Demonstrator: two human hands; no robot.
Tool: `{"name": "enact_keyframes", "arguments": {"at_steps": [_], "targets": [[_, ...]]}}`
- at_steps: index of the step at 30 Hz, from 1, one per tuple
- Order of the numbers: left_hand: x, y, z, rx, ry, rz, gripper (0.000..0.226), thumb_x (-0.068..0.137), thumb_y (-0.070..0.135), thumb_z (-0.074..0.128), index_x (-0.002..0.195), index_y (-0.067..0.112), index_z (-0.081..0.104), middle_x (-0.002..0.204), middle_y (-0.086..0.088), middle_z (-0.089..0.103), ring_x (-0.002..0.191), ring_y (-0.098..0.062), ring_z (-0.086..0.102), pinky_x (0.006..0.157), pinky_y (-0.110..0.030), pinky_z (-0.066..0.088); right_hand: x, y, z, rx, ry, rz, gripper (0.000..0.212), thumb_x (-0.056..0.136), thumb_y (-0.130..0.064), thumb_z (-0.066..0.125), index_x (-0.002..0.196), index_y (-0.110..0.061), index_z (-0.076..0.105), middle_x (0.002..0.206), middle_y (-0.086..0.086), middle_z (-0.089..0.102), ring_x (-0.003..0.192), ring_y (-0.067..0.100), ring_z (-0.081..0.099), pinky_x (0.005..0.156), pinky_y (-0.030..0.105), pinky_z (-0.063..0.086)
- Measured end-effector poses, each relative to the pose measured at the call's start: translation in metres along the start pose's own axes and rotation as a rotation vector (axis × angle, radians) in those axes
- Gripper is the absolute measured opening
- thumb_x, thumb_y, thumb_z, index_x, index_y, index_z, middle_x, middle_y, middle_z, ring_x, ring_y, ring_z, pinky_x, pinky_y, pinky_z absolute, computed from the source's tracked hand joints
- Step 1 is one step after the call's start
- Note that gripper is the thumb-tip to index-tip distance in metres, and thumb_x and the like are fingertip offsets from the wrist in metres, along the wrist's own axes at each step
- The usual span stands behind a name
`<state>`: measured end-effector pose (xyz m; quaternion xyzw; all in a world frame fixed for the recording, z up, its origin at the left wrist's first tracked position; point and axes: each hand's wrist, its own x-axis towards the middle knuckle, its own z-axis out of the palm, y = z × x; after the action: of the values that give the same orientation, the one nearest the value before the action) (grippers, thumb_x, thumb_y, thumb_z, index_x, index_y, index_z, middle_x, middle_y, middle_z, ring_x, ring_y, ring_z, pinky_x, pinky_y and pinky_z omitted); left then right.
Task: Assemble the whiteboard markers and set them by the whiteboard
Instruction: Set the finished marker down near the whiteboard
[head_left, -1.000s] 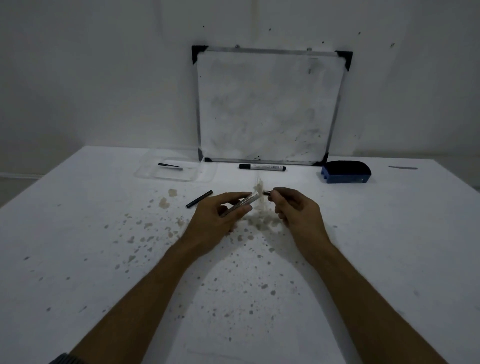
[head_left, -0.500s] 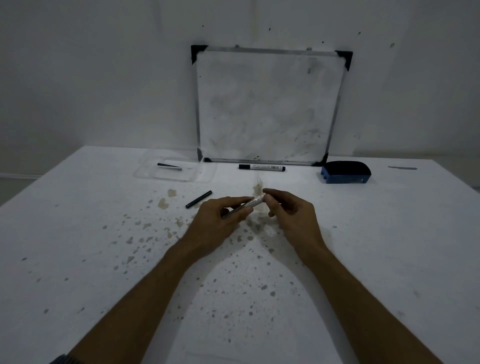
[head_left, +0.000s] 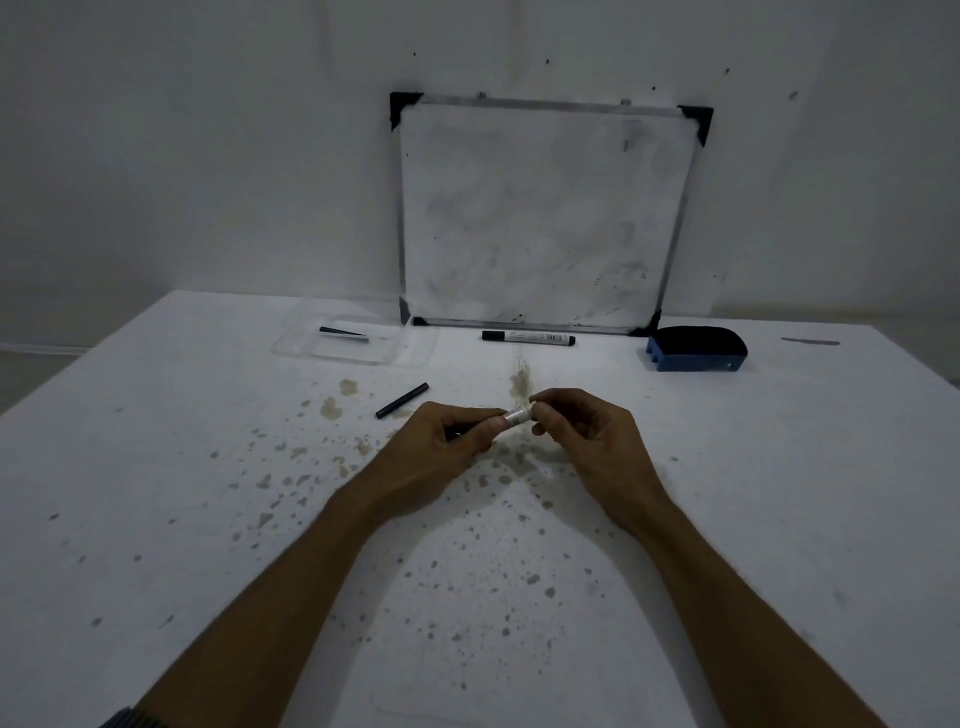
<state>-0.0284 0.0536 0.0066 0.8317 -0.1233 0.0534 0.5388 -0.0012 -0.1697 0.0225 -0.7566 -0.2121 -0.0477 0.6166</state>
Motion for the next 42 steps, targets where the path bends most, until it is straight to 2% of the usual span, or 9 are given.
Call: {"name": "enact_keyframes", "arguments": {"at_steps": [2, 6, 16, 19, 24, 29, 36, 39, 42], "targets": [[-0.001, 0.001, -0.001, 0.006, 0.008, -0.014, 0.029, 0.094, 0.075, 0.056, 0.117, 0.064, 0.069, 0.096, -0.001, 0.081, 0.076, -0.034, 0.07, 0.066, -0.039, 0.058, 0.0, 0.001, 0.0, 0.005, 0.001, -0.003, 0.02, 0.094, -0.03, 0.07, 0.11, -0.02, 0.076, 0.093, -0.008, 0.079, 0.087, 0.008, 0.075, 0.079, 0.017, 0.057], [-0.003, 0.009, -0.003, -0.074, 0.031, -0.019, 0.031, 0.09, 0.077, 0.058, 0.113, 0.062, 0.073, 0.073, 0.013, 0.074, 0.054, 0.0, 0.052, 0.051, -0.017, 0.043, 0.003, -0.002, 0.004, 0.012, 0.007, -0.025, 0.02, 0.094, -0.029, 0.071, 0.11, -0.017, 0.075, 0.094, -0.005, 0.079, 0.088, 0.011, 0.076, 0.081, 0.019, 0.059], [0.0, 0.033, 0.006, -0.271, -0.01, -0.113, 0.026, 0.105, 0.045, 0.059, 0.115, 0.032, 0.079, 0.072, 0.008, 0.062, 0.047, -0.005, 0.046, 0.041, -0.019, 0.039, 0.008, -0.013, 0.005, 0.101, 0.022, 0.03, 0.028, 0.1, -0.037, 0.062, 0.12, -0.019, 0.07, 0.1, -0.005, 0.077, 0.086, 0.009, 0.074, 0.077, 0.02, 0.058], [0.006, 0.054, 0.009, -0.207, 0.01, -0.103, 0.03, 0.11, 0.035, 0.051, 0.121, 0.019, 0.074, 0.088, 0.003, 0.077, 0.074, -0.008, 0.076, 0.063, -0.017, 0.058, 0.007, -0.022, -0.001, 0.111, 0.17, 0.077, 0.033, 0.103, -0.041, 0.054, 0.126, -0.021, 0.065, 0.099, -0.002, 0.073, 0.078, 0.003, 0.069, 0.074, 0.022, 0.058], [0.016, 0.067, 0.018, -0.38, 0.094, -0.176, 0.03, 0.11, 0.031, 0.052, 0.121, 0.01, 0.07, 0.106, -0.003, 0.084, 0.102, -0.016, 0.079, 0.101, -0.035, 0.059, -0.012, -0.026, -0.007, -0.131, 0.098, 0.128, 0.04, 0.089, -0.055, 0.068, 0.117, -0.027, 0.062, 0.1, -0.01, 0.071, 0.086, 0.006, 0.07, 0.072, 0.021, 0.057], [0.038, 0.073, 0.035, -0.53, 0.185, -0.232, 0.027, 0.109, 0.031, 0.057, 0.113, 0.008, 0.07, 0.106, -0.007, 0.084, 0.102, -0.018, 0.08, 0.103, -0.038, 0.058, -0.015, -0.032, -0.001, -0.277, 0.171, 0.139, 0.036, 0.086, -0.056, 0.072, 0.107, -0.029, 0.062, 0.087, -0.015, 0.069, 0.074, 0.001, 0.069, 0.056, 0.007, 0.048], [0.063, 0.073, 0.06, -0.601, 0.145, -0.283, 0.035, 0.109, 0.032, 0.055, 0.121, 0.001, 0.066, 0.109, -0.008, 0.083, 0.103, -0.018, 0.08, 0.086, -0.023, 0.063, -0.013, -0.02, -0.023, -0.4, 0.294, 0.163, 0.033, 0.086, -0.049, 0.074, 0.107, -0.024, 0.073, 0.087, -0.013, 0.072, 0.072, -0.001, 0.066, 0.065, 0.013, 0.048], [0.075, 0.069, 0.069, -0.451, 0.099, -0.31, 0.045, 0.108, 0.048, 0.049, 0.113, 0.009, 0.07, 0.103, -0.001, 0.084, 0.095, -0.011, 0.08, 0.084, -0.02, 0.062, -0.008, -0.008, -0.038, -0.437, 0.275, 0.203, 0.032, 0.085, -0.047, 0.077, 0.106, -0.023, 0.076, 0.083, -0.015, 0.07, 0.071, -0.002, 0.065, 0.064, 0.011, 0.048], [0.075, 0.056, 0.071, 0.02, 0.18, -0.229, 0.058, 0.106, 0.063, 0.037, 0.108, 0.017, 0.072, 0.095, 0.003, 0.081, 0.088, -0.01, 0.076, 0.08, -0.025, 0.058, 0.001, 0.003, -0.058, -0.53, 0.337, 0.257, 0.03, 0.084, -0.047, 0.076, 0.102, -0.023, 0.078, 0.085, -0.011, 0.074, 0.073, 0.001, 0.068, 0.067, 0.019, 0.055]]}}
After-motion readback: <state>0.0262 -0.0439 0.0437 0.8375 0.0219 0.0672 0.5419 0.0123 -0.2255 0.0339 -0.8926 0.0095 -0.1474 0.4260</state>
